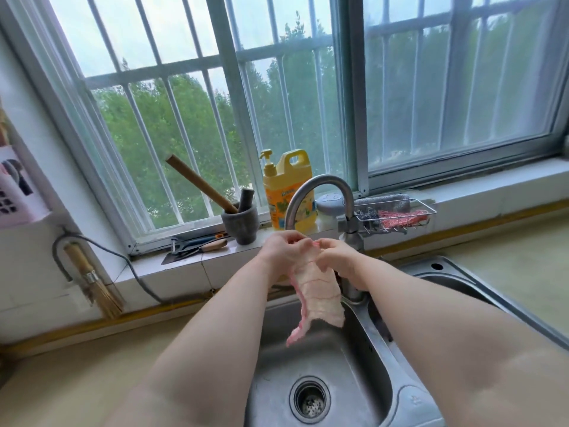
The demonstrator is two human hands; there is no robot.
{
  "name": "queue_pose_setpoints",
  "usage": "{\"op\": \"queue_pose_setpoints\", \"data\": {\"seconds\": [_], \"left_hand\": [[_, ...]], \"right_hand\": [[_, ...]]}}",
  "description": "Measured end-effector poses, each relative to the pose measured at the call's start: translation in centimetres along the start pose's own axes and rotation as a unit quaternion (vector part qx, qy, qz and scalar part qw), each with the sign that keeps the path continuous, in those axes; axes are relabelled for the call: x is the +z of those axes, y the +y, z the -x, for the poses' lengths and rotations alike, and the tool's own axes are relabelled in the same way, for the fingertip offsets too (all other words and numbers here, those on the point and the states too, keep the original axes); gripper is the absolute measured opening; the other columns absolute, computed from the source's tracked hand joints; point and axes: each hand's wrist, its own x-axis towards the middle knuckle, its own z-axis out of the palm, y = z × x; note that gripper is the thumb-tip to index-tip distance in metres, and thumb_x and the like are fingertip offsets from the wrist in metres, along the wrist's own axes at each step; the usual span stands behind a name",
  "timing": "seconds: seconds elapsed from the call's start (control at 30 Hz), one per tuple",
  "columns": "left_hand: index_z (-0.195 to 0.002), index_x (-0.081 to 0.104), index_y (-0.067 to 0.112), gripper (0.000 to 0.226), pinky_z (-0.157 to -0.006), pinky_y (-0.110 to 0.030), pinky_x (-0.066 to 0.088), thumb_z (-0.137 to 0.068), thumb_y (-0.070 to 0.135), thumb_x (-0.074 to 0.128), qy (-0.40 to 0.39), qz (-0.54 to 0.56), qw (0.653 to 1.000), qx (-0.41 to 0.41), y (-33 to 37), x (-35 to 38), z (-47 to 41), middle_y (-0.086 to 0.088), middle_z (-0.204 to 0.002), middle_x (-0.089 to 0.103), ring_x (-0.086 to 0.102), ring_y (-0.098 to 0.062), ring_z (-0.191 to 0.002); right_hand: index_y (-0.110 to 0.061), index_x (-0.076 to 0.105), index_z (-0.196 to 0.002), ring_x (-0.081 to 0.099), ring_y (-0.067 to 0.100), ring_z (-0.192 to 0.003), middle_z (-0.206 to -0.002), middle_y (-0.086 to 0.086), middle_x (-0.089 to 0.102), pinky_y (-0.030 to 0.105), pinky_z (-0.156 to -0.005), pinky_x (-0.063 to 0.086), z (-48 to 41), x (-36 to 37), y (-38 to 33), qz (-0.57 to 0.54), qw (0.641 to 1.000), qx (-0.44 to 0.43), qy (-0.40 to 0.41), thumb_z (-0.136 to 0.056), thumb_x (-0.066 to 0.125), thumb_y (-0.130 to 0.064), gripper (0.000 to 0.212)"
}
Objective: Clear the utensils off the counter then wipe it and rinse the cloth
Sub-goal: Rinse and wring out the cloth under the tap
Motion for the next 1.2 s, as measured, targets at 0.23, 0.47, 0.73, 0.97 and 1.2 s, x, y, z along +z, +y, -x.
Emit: {"op": "queue_pose_setpoints", "data": {"seconds": [0.23, 0.47, 0.73, 0.97, 1.2], "left_hand": [[-0.085, 0.074, 0.019, 0.013, -0.071, -0.030, 0.057, -0.093, 0.022, 0.063, 0.084, 0.020, 0.995, 0.053, 3.4, -2.4, -2.1, 0.000, -0.085, 0.067, 0.059, -0.016, -0.079], [-0.073, 0.071, 0.020, 0.020, -0.059, -0.021, 0.048, -0.091, 0.014, 0.066, 0.161, 0.088, 0.978, 0.102, 8.1, -3.4, -6.3, 0.000, -0.071, 0.065, 0.056, -0.015, -0.066], [-0.097, 0.075, 0.020, 0.017, -0.082, -0.027, 0.050, -0.090, 0.031, 0.064, 0.342, -0.064, 0.937, 0.026, 10.4, -5.3, -10.7, 0.000, -0.101, 0.073, 0.067, -0.024, -0.099], [-0.078, 0.066, 0.024, 0.025, -0.083, -0.038, 0.051, -0.084, 0.048, 0.068, 0.269, -0.079, 0.960, -0.011, 7.4, -3.4, -10.3, 0.001, -0.083, 0.067, 0.064, -0.023, -0.085], [-0.095, 0.073, 0.010, 0.034, -0.079, -0.039, 0.056, -0.095, 0.040, 0.057, 0.139, -0.041, 0.988, -0.052, 8.7, -1.1, -9.5, -0.008, -0.081, 0.066, 0.063, -0.021, -0.077]], "right_hand": [[-0.022, 0.055, -0.060, 0.053, 0.013, -0.069, -0.070, -0.003, 0.056, 0.026, -0.065, 0.046, -1.2, -4.4, -2.6, 0.135, 0.989, -0.024, 0.062, -0.073, 0.070, -0.019, 0.020], [-0.032, 0.056, -0.077, 0.060, 0.015, -0.087, -0.090, -0.007, 0.063, 0.036, -0.079, 0.055, -3.7, -9.8, -7.6, 0.231, 0.931, -0.139, 0.245, -0.074, 0.077, -0.043, 0.024], [-0.024, 0.057, -0.130, 0.061, 0.018, -0.113, -0.122, -0.001, 0.066, 0.028, -0.098, 0.045, -8.9, -11.4, -11.5, 0.241, 0.923, -0.230, 0.195, -0.090, 0.063, -0.021, 0.041], [-0.024, 0.064, -0.097, 0.060, 0.030, -0.106, -0.118, 0.012, 0.066, 0.034, -0.083, 0.043, -12.1, -10.3, -8.1, 0.267, 0.947, -0.144, 0.110, -0.098, 0.039, -0.034, 0.027], [-0.011, 0.062, -0.115, 0.054, 0.034, -0.117, -0.126, 0.015, 0.061, 0.043, -0.101, 0.041, -12.8, -10.4, -8.4, 0.263, 0.955, -0.097, 0.096, -0.101, 0.028, -0.048, 0.052]]}}
